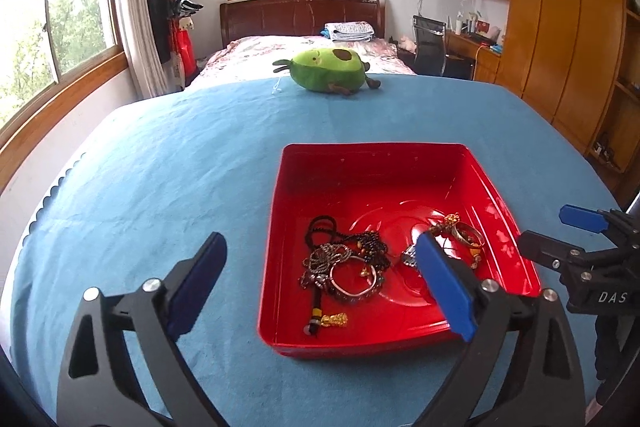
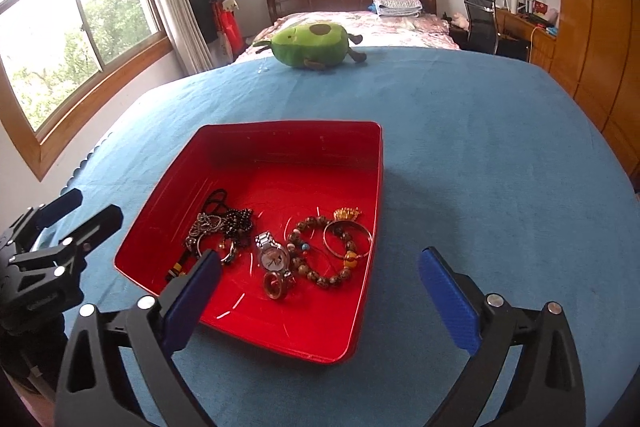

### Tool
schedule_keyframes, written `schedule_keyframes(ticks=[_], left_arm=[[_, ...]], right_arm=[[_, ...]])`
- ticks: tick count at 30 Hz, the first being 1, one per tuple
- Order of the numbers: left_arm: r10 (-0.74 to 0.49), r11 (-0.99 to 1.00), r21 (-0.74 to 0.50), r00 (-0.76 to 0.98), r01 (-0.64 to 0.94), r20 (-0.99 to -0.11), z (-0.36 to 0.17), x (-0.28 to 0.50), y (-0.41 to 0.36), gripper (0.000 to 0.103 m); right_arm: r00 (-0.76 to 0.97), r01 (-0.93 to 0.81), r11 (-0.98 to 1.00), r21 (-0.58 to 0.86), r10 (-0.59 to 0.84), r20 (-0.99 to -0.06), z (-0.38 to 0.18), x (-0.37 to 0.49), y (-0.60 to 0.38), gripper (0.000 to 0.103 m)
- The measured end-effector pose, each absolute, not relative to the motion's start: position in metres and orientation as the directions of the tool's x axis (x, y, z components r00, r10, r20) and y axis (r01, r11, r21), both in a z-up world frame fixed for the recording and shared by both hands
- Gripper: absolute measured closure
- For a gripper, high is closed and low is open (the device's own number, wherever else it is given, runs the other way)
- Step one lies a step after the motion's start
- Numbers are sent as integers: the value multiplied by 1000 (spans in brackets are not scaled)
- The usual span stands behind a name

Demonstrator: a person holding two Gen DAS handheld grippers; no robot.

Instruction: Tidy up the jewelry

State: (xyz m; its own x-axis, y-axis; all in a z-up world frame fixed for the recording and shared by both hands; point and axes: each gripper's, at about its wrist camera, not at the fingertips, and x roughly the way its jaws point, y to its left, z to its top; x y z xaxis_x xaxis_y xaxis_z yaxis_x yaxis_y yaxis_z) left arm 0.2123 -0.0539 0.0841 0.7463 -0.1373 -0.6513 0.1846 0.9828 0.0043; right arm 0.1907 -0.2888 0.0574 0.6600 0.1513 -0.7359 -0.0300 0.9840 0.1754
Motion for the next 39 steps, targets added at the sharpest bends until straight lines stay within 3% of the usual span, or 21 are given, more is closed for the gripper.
schedule_keyframes(ticks=[39], left_arm=[[-100, 990, 4, 719, 142, -688, 60, 208, -29, 7]], right_arm=[[643, -64, 973, 223, 211, -736, 44, 166, -282, 4]])
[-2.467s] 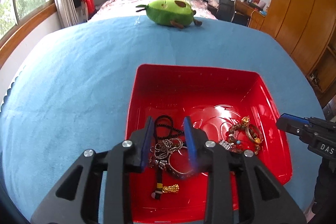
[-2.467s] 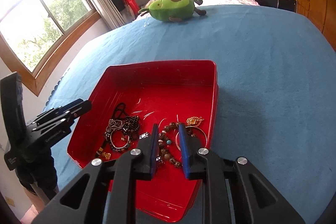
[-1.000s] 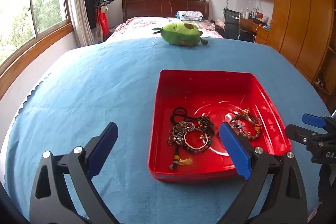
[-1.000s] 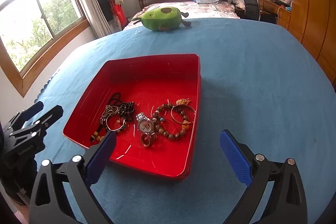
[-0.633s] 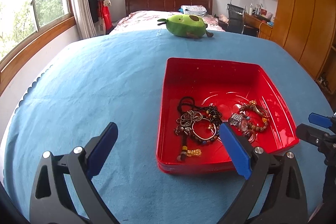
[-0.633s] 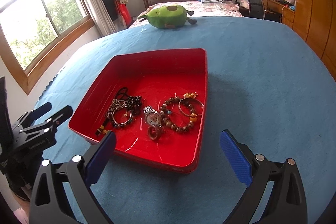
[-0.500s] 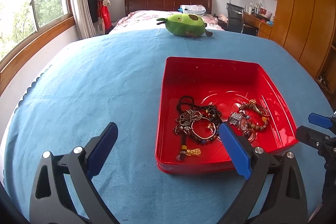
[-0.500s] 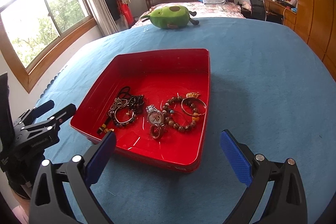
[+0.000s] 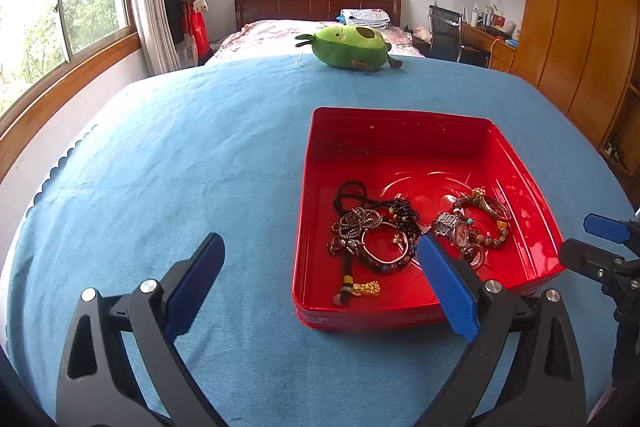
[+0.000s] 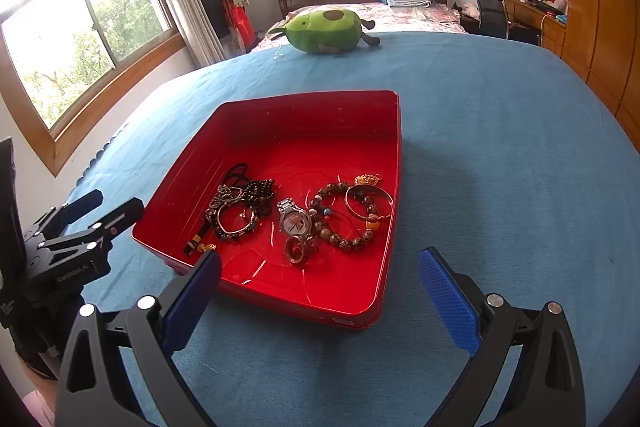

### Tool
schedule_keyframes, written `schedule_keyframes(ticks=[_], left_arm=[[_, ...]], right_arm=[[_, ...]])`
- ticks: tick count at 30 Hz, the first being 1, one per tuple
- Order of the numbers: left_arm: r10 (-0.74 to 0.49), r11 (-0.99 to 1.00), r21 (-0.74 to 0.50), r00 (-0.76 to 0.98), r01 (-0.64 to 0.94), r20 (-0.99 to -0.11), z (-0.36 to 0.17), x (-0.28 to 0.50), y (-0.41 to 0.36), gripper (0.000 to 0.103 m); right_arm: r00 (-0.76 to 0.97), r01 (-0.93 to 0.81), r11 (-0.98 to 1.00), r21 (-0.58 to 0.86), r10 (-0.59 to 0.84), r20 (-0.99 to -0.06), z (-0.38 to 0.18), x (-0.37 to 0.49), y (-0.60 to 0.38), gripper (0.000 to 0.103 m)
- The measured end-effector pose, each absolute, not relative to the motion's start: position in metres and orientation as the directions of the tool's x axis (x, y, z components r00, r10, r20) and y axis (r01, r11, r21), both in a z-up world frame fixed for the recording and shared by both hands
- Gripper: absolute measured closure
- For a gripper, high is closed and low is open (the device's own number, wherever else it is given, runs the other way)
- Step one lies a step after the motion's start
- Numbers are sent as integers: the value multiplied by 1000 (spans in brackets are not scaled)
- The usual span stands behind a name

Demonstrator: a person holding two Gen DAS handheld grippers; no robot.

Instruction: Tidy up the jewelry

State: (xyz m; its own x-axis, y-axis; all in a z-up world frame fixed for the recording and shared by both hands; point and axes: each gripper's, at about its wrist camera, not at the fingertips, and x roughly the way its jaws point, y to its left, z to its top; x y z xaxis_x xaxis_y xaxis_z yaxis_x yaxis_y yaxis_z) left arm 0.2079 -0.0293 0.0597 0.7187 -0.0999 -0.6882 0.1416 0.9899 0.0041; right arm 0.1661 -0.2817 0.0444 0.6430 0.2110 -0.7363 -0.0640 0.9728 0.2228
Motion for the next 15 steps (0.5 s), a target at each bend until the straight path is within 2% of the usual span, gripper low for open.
schedule_keyframes(ticks=[15], left_arm=[[-105, 989, 0, 711, 146, -696, 58, 208, -29, 7]], right_arm=[[637, -65, 973, 222, 211, -741, 42, 167, -280, 4]])
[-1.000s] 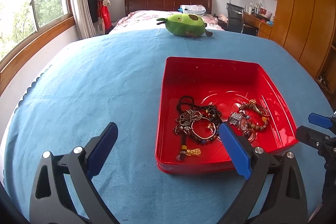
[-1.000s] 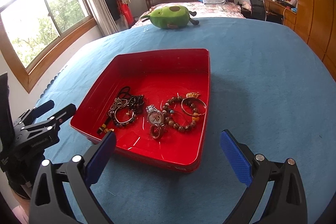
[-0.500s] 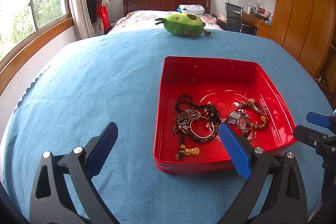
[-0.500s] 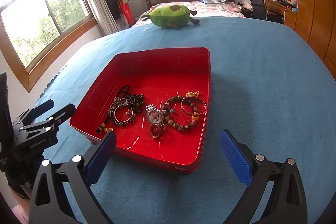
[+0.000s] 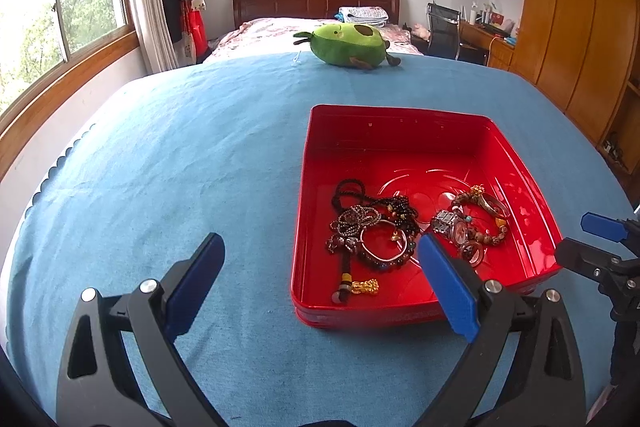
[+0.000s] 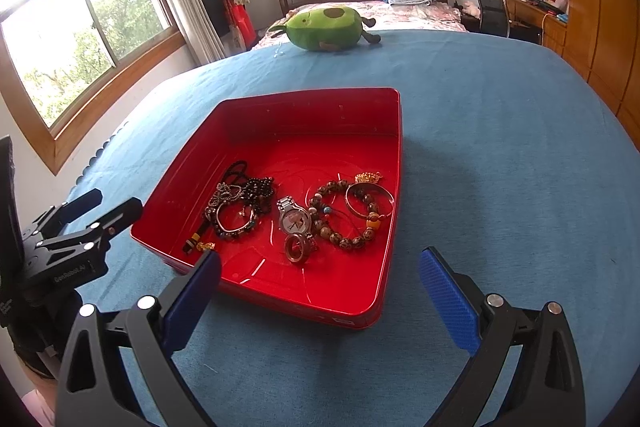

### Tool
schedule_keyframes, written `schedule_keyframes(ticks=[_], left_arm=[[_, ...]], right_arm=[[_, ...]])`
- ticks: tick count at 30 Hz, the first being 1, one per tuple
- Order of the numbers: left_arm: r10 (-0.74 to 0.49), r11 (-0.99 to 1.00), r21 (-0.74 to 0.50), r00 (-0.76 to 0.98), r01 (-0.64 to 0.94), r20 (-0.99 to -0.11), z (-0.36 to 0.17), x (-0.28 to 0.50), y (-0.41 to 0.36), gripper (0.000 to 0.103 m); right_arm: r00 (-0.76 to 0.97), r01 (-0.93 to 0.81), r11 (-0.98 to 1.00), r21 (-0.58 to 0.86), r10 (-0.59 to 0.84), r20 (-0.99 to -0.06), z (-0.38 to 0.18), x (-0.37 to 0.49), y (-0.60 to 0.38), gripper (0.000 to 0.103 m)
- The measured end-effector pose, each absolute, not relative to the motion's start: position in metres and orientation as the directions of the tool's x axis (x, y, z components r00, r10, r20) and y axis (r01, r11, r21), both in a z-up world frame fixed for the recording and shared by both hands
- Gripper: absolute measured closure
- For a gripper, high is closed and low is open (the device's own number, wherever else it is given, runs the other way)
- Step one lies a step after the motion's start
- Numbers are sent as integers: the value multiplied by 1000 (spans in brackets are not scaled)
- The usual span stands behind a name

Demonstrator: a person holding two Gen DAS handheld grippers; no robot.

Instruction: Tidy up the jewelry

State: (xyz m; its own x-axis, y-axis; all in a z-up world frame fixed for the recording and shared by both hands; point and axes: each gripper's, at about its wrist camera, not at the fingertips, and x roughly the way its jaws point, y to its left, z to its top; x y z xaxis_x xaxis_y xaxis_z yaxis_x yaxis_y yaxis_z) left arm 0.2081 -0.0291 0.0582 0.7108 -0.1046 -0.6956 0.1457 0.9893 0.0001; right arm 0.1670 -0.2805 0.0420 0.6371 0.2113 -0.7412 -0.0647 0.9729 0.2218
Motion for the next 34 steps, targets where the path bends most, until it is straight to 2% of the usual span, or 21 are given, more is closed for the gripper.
schedule_keyframes(ticks=[34], left_arm=[[-99, 990, 3, 696, 144, -711, 54, 215, -29, 7]], right_arm=[[630, -62, 973, 221, 210, -748, 39, 170, -282, 4]])
